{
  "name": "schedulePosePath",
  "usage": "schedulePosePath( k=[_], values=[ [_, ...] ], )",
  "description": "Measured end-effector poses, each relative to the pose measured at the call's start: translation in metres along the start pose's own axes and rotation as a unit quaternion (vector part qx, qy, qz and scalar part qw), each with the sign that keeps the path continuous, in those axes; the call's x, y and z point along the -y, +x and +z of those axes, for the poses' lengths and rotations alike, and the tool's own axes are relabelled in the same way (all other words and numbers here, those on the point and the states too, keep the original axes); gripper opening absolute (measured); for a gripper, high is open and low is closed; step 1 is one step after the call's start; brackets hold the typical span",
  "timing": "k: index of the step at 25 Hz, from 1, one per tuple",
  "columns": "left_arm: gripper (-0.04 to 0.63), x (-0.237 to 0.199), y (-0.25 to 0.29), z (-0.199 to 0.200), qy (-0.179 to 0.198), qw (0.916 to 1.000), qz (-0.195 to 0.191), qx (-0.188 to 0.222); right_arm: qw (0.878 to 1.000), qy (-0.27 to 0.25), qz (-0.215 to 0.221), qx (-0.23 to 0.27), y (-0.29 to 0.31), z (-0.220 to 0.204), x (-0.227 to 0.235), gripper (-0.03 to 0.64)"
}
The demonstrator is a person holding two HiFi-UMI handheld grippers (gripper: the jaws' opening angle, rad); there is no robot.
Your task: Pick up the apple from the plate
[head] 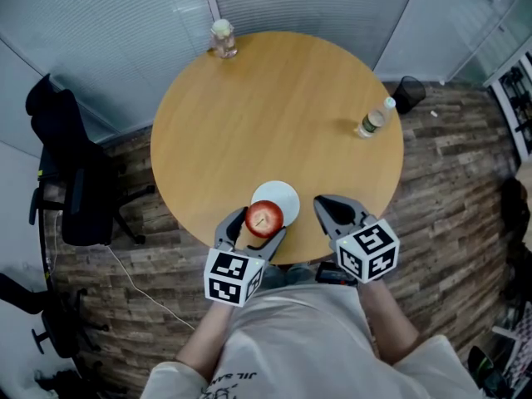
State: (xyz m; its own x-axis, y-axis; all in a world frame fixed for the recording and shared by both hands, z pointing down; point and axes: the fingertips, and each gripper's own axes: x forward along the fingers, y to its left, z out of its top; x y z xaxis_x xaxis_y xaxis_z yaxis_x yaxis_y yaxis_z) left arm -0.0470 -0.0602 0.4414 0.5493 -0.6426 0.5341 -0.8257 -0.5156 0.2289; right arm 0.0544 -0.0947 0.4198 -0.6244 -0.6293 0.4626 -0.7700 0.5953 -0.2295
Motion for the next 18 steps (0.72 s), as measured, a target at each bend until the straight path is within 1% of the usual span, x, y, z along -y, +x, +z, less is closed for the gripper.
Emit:
schedulePosePath(
  k=[5, 18],
  values=[
    [0.38, -0.0008, 0.0024, 0.0022, -0.002, 1.0, -0.005, 0.001, 1.0, 0.0, -0.001, -0.004, 0.0002, -0.0016, 0.0015, 0.031],
    [0.38, -0.0046, -0.0006, -0.0001, -0.003, 1.0, -0.001, -0.002, 1.0, -0.005, 0.005, -0.006, 0.0027, -0.0004, -0.002, 0.031]
  ],
)
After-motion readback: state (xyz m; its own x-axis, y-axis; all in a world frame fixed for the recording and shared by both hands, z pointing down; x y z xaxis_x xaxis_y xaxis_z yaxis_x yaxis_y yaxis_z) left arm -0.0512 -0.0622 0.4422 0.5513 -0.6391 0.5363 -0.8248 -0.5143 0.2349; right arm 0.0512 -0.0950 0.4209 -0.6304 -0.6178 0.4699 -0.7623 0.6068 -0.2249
